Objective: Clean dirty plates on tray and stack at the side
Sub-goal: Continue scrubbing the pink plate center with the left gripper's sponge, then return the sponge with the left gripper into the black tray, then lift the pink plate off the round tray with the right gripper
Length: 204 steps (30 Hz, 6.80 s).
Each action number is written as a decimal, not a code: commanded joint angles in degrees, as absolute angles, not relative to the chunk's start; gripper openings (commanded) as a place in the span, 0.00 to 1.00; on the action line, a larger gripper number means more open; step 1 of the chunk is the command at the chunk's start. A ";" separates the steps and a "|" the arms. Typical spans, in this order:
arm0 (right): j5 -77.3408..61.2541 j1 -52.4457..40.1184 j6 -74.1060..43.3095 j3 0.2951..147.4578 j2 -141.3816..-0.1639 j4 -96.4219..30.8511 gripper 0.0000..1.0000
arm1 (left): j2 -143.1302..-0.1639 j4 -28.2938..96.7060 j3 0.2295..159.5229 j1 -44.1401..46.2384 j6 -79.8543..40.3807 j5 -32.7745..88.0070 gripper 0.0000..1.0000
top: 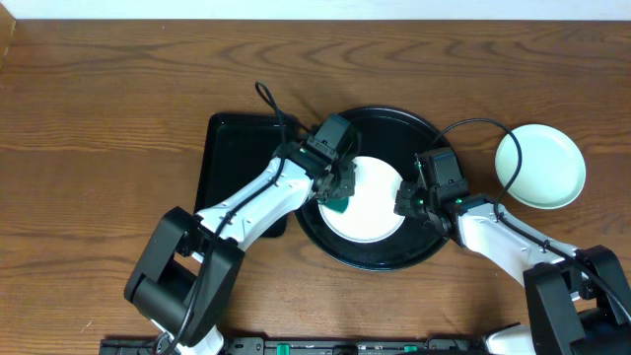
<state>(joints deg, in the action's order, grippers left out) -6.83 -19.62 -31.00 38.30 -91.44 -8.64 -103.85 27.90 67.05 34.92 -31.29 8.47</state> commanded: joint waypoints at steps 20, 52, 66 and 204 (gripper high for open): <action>-8.45 -19.92 -31.05 37.60 -94.08 -8.93 0.01 | -108.38 24.80 63.96 40.12 -32.25 17.30 0.08; -8.45 -19.92 -31.05 37.60 -94.08 -8.75 0.01 | -85.84 37.71 64.73 21.30 -25.04 4.97 0.08; -8.45 -19.92 -31.05 37.60 -94.08 -8.73 0.01 | -86.39 38.89 58.61 9.91 -17.19 -2.52 0.08; -4.23 -22.94 -40.80 70.02 -94.39 -32.86 0.01 | -68.16 35.64 55.68 6.07 -17.82 -17.41 0.80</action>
